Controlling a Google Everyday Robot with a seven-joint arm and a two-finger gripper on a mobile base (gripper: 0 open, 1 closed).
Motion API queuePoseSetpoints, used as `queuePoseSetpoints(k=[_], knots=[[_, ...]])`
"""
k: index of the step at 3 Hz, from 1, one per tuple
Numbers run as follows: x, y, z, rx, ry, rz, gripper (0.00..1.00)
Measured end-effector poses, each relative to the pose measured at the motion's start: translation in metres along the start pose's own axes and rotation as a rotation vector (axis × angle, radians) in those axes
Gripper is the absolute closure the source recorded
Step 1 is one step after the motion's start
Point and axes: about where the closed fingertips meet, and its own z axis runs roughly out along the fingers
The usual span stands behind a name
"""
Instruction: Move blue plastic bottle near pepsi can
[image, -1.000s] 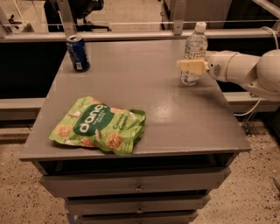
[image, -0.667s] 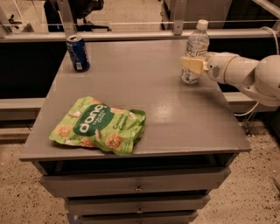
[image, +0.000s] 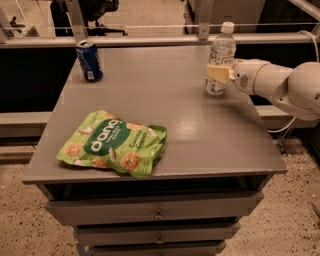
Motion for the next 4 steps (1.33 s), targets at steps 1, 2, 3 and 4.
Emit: queuePoseSetpoints(k=[1,2,3,4], knots=[[-0.014,0.023,0.012,-0.041,-0.042,-0.018,1.00],[-0.036,0.069,0.050,-0.155,-0.106,-0.068,1.00],[-0.043,0.112,0.088,-0.274,-0.109,-0.125,1.00],[-0.043,0.146,0.120,-0.353,-0.076,-0.179,1.00]])
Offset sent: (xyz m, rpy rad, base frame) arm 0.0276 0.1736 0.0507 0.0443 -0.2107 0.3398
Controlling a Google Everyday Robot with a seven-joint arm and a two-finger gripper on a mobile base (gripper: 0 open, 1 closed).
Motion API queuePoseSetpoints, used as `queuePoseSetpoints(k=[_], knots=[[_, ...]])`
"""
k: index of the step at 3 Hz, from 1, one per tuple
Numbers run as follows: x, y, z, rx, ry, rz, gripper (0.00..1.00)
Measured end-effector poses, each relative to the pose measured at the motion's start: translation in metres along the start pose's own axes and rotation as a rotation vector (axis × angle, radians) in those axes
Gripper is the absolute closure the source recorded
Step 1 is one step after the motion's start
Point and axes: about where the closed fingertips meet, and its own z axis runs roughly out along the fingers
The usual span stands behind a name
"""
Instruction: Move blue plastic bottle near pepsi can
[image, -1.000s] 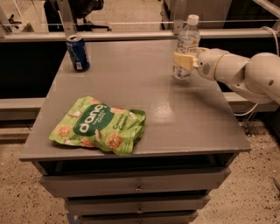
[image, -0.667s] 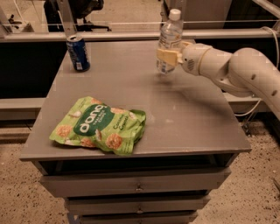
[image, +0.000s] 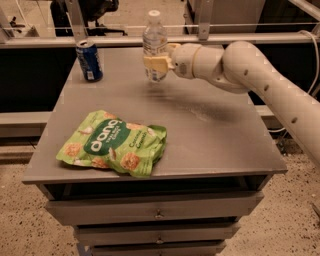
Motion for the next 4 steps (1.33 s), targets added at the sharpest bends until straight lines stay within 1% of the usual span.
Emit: queuePoseSetpoints(k=[1,2,4], knots=[[0.000,0.016,0.031,-0.059,0.020,-0.017,1.00],[-0.003,0.032,0.057,-0.113,0.019,-0.012,1.00],[-0.004,0.062,0.105,-0.207,-0.006,0.028,1.00]])
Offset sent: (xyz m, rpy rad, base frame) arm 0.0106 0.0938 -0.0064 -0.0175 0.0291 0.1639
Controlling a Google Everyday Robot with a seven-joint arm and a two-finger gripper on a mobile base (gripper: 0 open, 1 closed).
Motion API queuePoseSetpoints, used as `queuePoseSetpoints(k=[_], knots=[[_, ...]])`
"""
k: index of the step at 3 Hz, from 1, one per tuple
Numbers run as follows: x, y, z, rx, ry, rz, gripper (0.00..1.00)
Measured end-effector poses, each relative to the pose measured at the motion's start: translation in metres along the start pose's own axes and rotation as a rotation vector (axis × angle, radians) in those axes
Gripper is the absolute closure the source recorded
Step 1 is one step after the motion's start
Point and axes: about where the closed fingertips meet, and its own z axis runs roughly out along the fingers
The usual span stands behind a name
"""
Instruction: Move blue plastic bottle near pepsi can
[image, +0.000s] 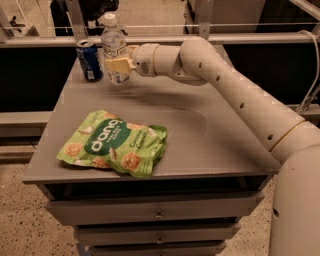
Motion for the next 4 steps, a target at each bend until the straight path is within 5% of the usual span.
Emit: queuePoseSetpoints(k=[1,4], knots=[[0.010,0.003,0.022,-0.024,0.013,0.014,1.00],[0.017,-0.003,0.042,-0.027,0.026,0.010,0.36]])
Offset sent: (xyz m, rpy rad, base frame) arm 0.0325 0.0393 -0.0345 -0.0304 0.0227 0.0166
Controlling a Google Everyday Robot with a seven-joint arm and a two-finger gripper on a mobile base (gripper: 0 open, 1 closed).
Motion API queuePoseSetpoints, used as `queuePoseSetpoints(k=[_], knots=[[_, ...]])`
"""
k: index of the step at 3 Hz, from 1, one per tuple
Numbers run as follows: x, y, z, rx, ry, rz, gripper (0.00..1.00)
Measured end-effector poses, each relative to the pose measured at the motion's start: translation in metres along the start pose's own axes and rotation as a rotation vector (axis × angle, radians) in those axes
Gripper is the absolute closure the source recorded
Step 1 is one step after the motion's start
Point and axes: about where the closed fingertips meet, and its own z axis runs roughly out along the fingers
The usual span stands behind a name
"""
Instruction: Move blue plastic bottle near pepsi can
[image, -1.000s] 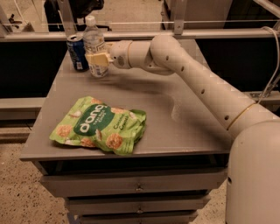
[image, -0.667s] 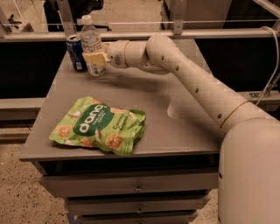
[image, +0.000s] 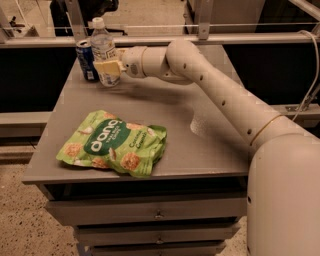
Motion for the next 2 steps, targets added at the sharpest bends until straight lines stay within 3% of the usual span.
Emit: queuePoseSetpoints(k=[1,2], knots=[[0.000,0.000,0.000,0.000,0.000,0.000,0.13],[0.000,-0.016,-0.003,0.016,0.005,-0.017,0.00]])
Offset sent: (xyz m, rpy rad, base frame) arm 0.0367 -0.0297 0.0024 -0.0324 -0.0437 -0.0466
